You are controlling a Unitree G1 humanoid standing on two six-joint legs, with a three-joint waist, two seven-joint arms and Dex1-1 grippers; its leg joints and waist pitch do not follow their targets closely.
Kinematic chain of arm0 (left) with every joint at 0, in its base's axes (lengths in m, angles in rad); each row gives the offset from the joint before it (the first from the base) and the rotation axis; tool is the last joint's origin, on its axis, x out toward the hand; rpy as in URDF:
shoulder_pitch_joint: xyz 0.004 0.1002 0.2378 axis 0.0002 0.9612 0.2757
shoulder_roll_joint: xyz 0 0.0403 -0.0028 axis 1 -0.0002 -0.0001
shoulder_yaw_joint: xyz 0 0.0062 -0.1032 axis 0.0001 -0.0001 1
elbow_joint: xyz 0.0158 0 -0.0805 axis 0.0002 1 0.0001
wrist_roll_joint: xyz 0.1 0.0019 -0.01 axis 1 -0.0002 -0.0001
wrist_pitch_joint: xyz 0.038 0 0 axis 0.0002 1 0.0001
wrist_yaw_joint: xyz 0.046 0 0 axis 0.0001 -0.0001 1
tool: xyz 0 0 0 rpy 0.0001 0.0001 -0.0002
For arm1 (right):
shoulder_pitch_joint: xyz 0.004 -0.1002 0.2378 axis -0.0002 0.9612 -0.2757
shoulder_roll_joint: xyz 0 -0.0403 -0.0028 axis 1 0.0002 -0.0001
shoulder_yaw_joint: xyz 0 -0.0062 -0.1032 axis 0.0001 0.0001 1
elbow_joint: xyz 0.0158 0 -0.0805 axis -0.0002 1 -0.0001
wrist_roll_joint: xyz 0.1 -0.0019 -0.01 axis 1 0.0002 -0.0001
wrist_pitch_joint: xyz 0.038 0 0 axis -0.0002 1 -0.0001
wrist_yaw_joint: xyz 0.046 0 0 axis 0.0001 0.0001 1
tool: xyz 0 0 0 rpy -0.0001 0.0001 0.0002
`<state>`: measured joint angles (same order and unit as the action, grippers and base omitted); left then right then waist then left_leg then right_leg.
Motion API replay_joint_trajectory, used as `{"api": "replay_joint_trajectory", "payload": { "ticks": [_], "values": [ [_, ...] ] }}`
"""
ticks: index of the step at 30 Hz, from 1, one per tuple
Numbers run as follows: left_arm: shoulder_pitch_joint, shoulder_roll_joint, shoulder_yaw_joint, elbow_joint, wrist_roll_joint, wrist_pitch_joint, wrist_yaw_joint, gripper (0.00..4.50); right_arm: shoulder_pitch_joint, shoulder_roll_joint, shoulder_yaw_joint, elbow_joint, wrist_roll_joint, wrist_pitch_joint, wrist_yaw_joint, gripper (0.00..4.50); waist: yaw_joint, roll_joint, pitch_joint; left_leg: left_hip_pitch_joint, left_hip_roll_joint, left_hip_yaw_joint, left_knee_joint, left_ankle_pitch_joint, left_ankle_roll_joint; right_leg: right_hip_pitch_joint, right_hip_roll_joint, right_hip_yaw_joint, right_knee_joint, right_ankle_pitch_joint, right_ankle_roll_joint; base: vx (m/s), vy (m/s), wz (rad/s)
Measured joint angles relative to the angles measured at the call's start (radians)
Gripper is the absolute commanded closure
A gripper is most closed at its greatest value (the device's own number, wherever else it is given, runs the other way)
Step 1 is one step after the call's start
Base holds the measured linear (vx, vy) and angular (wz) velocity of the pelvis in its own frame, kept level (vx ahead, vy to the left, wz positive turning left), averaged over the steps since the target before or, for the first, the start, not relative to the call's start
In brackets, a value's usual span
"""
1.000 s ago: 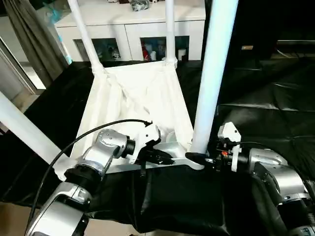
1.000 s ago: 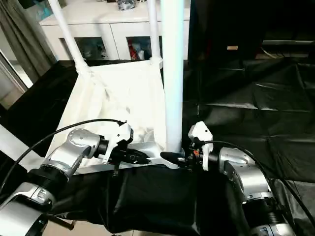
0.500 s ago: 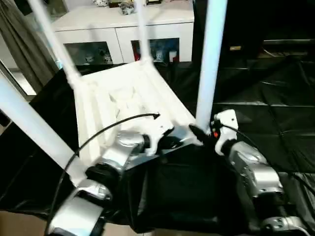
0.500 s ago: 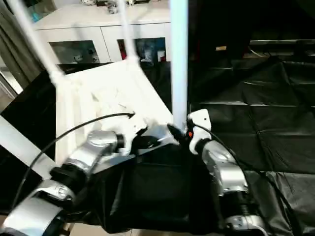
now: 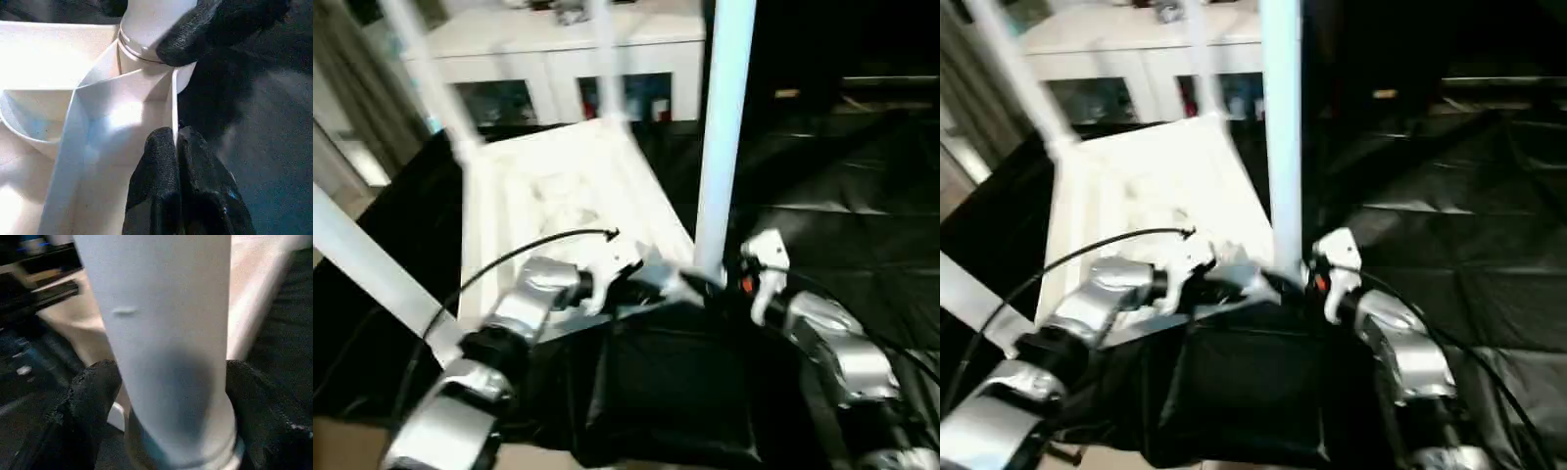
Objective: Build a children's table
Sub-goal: Rotate leg to tighten
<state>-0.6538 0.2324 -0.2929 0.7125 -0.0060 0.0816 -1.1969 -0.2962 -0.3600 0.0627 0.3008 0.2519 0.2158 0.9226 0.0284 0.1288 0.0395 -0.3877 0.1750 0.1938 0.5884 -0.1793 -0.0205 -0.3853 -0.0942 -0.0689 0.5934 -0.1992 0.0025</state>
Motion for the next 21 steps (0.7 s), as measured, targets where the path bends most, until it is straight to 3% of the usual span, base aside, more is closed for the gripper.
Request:
{"api": "replay_joint_trajectory", "payload": {
  "ticks": [2,7,12,17,21],
  "values": [
    [0.011,0.027,-0.009,-0.022,-0.003,0.003,-0.064,4.5,0.013,-0.05,0.025,-0.025,0.02,0.014,0.098,0.83,0.015,-0.005,0.001,0.0,0.0,0.0,0.0,0.0,0.001,0.0,0.0,0.001,0.0,0.0,0.0,0.0,0.0,0.0],
    [0.013,0.039,-0.023,-0.04,-0.004,0.019,-0.112,4.5,0.01,-0.066,0.038,-0.025,0.03,0.022,0.173,0.99,0.032,-0.008,0.003,0.0,-0.001,0.001,0.001,0.0,0.0,0.0,0.0,0.002,0.0,0.0,0.0,0.0,0.0,0.0],
    [0.029,0.056,-0.029,-0.082,-0.018,0.05,-0.131,4.5,-0.004,-0.085,0.044,-0.024,0.04,0.05,0.213,1.32,0.034,-0.013,0.005,0.0,0.0,0.002,0.001,0.001,0.002,-0.001,0.0,0.002,0.002,0.0,0.0,0.0,0.0,0.0],
    [0.051,0.058,-0.024,-0.12,-0.023,0.068,-0.132,4.5,-0.009,-0.083,0.049,-0.024,0.053,0.062,0.22,1.74,0.035,-0.025,0.007,-0.002,0.0,0.002,0.001,0.002,0.003,-0.003,0.0,0.002,0.002,0.0,0.0,0.0,0.0,0.0],
    [0.053,0.051,-0.017,-0.116,-0.017,0.058,-0.1,4.5,-0.005,-0.036,0.043,-0.024,0.024,0.047,0.141,1.81,0.03,-0.035,0.007,-0.001,0.0,0.002,0.002,0.002,0.003,-0.003,0.0,0.002,0.004,0.001,-0.001,0.0,0.0,0.0]
  ]
}}
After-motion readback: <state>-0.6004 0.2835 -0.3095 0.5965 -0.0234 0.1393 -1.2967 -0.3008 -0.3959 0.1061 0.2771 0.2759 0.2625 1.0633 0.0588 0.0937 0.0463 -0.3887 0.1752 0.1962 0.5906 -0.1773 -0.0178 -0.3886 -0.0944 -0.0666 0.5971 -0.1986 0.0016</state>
